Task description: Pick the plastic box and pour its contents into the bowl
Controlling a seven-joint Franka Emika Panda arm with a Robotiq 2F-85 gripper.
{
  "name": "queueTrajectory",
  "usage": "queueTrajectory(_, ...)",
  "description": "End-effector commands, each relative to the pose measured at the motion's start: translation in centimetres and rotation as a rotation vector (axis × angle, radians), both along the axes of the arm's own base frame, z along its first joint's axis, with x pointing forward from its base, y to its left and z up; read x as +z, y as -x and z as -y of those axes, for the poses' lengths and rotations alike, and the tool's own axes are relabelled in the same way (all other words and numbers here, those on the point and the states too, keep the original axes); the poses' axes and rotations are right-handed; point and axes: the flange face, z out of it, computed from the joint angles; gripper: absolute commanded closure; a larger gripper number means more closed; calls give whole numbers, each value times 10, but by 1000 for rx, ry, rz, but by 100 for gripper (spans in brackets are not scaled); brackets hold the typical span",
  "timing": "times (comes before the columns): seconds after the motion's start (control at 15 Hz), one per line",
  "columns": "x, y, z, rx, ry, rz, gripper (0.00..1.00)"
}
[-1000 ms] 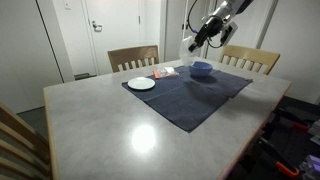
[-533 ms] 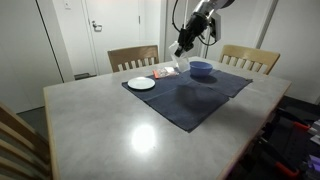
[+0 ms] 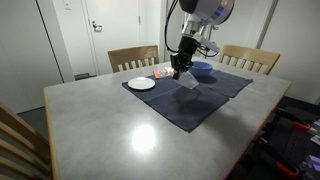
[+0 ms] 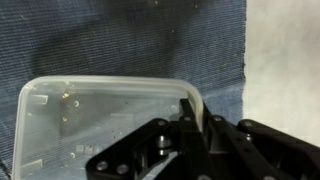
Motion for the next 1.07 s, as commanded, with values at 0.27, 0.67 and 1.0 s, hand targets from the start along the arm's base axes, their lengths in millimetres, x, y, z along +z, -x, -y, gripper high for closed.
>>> queueTrajectory(0.27,16,-5,11,-3,239,-370,98)
queueTrajectory(0.67,3,-39,-27,123,281,-376,98)
queueTrajectory(1.0,-37,-49,-44,160,282,-463,98)
